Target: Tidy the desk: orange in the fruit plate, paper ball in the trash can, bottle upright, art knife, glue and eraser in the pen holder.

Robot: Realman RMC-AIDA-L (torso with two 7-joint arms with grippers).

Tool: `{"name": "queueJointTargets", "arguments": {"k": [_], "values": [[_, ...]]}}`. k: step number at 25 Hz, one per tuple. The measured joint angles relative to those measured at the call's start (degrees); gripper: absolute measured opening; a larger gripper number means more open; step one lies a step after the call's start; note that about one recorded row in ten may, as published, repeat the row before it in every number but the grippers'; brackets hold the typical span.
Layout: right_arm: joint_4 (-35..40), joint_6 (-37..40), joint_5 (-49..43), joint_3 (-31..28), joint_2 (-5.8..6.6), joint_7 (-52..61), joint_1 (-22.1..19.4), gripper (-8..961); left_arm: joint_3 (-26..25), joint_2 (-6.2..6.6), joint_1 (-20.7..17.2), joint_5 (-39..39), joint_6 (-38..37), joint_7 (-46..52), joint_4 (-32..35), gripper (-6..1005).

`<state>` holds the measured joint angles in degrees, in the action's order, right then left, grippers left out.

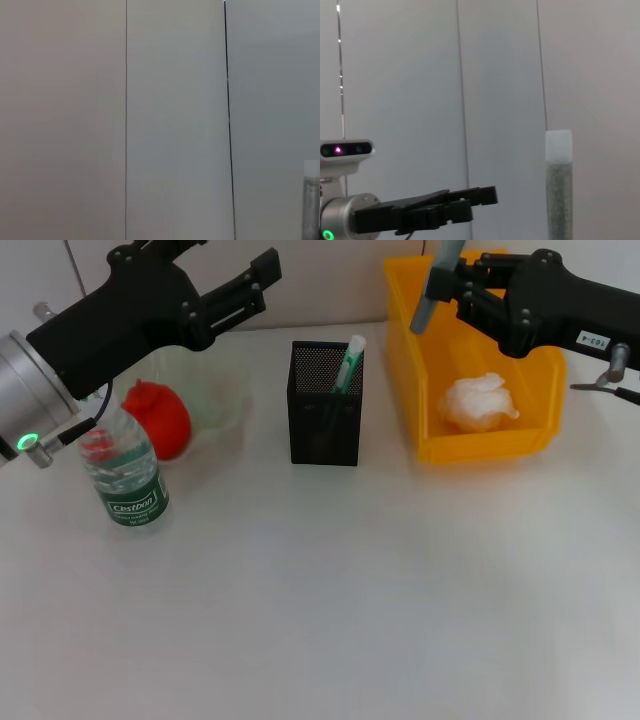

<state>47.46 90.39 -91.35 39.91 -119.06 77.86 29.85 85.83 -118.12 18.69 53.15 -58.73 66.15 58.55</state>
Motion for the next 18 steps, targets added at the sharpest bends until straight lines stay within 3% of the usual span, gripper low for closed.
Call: {"name": "queueJointTargets", "arguments": {"k": [10,18], "values": [[-0.24,-6.34,-0.24,0.20,0.43,1.38,2.42,136,-0.71,0.06,-4.64,1.44,-0.42,-0.03,1.92,805],[-1.40,-10.98,-0.45,0.34,0.46,2.42,4.82,136,-0.76,-0.06,-6.16,1.43,-2.51,-0.32,1.94,805]]}}
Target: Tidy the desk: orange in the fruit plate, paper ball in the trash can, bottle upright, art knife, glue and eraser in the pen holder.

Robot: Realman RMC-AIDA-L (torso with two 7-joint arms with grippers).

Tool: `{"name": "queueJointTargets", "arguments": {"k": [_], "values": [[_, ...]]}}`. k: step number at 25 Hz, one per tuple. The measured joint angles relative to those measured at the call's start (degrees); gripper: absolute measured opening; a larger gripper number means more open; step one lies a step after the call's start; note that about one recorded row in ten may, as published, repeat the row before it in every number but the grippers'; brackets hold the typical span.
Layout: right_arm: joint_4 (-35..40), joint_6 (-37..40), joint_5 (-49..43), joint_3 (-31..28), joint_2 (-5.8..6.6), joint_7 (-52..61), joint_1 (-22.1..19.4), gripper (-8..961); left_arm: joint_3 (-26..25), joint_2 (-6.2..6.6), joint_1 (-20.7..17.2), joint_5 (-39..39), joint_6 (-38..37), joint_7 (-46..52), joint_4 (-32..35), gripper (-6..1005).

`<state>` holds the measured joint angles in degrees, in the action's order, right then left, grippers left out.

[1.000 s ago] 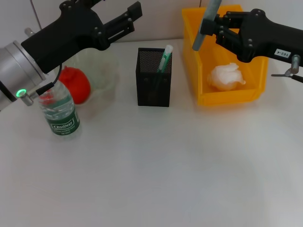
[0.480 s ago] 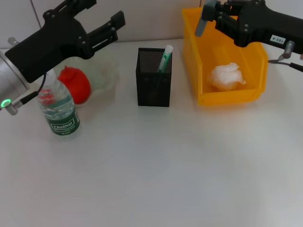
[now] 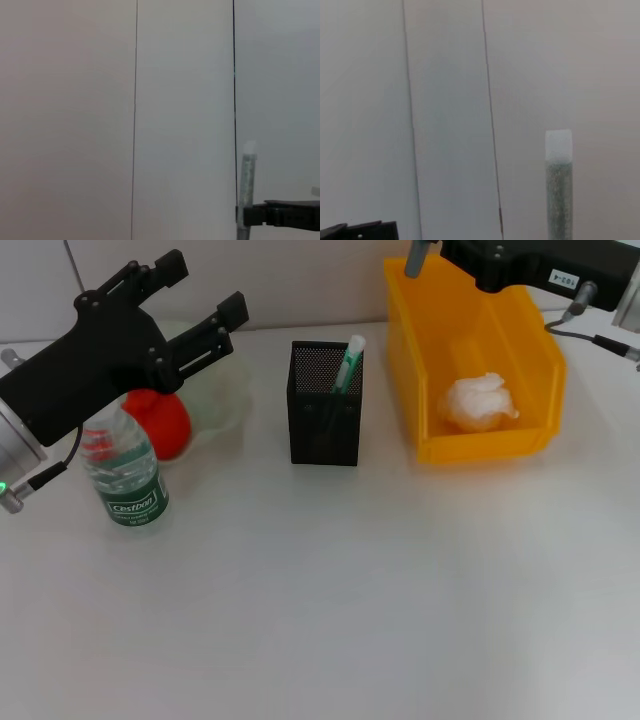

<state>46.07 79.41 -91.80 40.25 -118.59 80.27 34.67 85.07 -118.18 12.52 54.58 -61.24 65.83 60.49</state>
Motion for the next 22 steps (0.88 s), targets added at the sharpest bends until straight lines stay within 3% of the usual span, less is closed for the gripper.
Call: {"name": "queueJointTargets", "arguments": {"k": [22], "values": [[-9.03,-7.82,-0.05,5.85,-0.13,-1.64,3.90,135,0.62,-0.12,-0.31,0.00,-2.41,-0.11,-0.39,805]]}}
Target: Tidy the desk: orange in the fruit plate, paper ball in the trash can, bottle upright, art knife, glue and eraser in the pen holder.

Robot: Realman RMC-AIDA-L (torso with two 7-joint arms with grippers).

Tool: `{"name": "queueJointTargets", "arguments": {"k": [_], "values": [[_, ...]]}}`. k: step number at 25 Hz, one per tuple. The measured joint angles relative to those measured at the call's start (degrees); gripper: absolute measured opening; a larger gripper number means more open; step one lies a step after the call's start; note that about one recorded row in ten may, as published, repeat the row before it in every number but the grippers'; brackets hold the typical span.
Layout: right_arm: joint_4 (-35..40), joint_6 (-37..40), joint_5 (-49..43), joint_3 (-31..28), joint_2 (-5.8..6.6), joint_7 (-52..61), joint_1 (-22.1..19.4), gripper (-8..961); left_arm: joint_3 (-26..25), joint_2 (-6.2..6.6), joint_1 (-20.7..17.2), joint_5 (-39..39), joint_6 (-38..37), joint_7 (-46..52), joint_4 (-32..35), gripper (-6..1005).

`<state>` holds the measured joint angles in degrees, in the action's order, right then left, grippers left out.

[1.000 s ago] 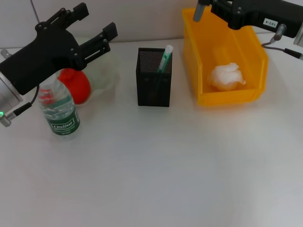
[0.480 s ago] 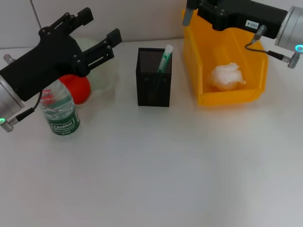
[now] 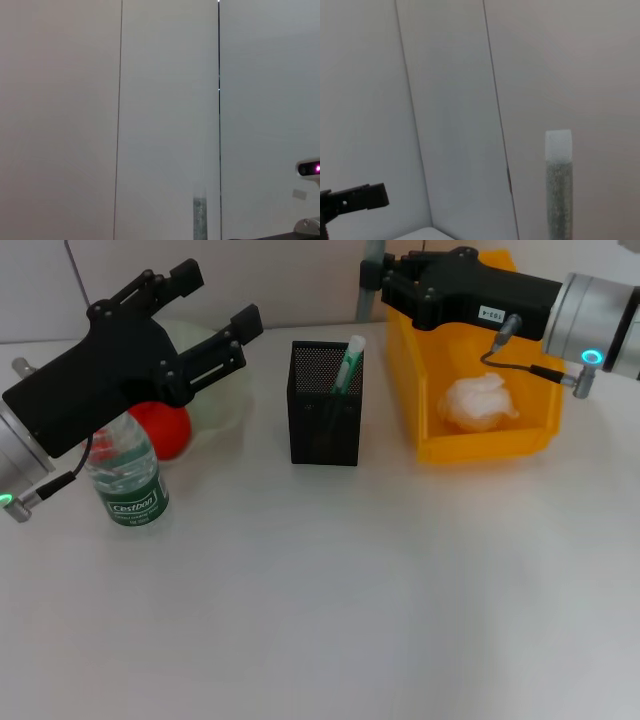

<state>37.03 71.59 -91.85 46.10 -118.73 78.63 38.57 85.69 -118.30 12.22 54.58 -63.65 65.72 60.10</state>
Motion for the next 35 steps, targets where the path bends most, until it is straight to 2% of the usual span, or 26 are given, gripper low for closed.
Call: {"name": "queueJointTargets", "arguments": {"k": [11,35], "values": [[-3.75,-2.55,0.00,0.76,-0.01,-1.26,1.32,134,0.07,0.00,0.12,0.00,-0.36,-0.02,-0.19,805],[-7.00,-5.21,-0.70,1.66,-0.10,-1.47,1.99,132,0.78,-0.06,0.36,1.31,-0.76,0.26,0.26,805]]}}
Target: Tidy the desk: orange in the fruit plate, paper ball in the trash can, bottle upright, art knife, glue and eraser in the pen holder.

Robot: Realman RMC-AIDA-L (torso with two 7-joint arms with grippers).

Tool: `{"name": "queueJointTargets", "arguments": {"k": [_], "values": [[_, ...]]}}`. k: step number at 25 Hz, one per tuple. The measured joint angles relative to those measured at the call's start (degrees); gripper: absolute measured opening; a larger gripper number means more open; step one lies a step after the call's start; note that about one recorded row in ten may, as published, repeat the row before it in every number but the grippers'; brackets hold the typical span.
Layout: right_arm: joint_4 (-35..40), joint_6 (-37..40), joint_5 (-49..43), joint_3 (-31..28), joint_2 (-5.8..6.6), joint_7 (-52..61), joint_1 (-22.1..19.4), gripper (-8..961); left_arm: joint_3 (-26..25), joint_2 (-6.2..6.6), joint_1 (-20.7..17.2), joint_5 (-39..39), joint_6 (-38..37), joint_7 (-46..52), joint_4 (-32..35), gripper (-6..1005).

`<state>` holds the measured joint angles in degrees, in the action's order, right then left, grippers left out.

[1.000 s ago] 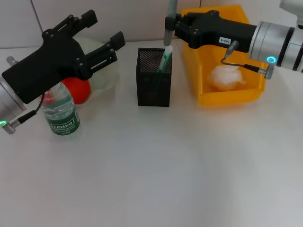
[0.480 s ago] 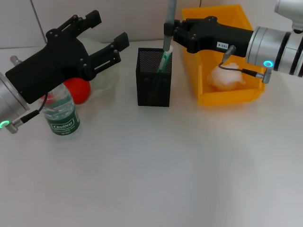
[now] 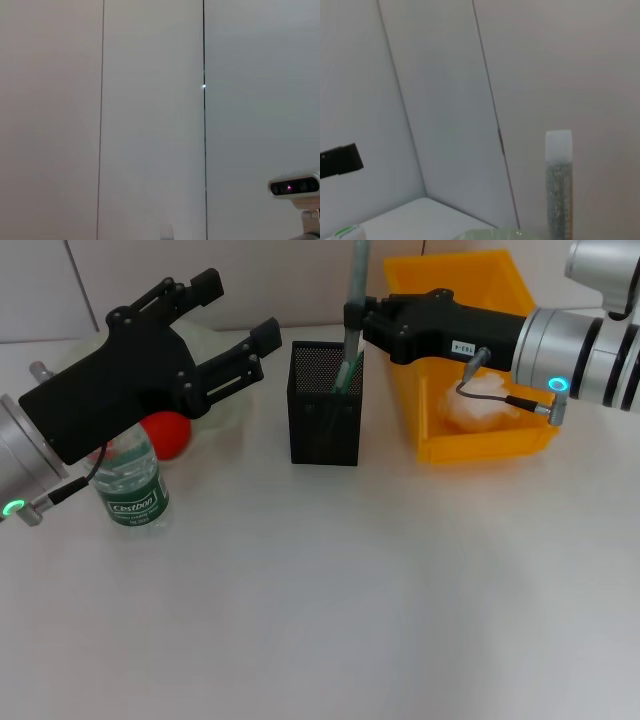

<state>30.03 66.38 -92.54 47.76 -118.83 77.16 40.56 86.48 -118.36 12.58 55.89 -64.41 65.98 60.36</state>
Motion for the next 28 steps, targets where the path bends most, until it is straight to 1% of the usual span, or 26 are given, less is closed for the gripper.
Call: {"name": "queueJointTargets", "arguments": {"k": [5,28], "values": [[-0.15,-1.45,0.02,2.08,-0.04,0.00,0.24,133,0.01,-0.10,-0.11,0.10,-0.41,0.05,0.11,805],[0.11,-1.52,0.25,2.16,-0.09,0.45,-0.17,139,0.49,-0.12,-0.36,0.10,-1.82,0.11,0.11,805]]}}
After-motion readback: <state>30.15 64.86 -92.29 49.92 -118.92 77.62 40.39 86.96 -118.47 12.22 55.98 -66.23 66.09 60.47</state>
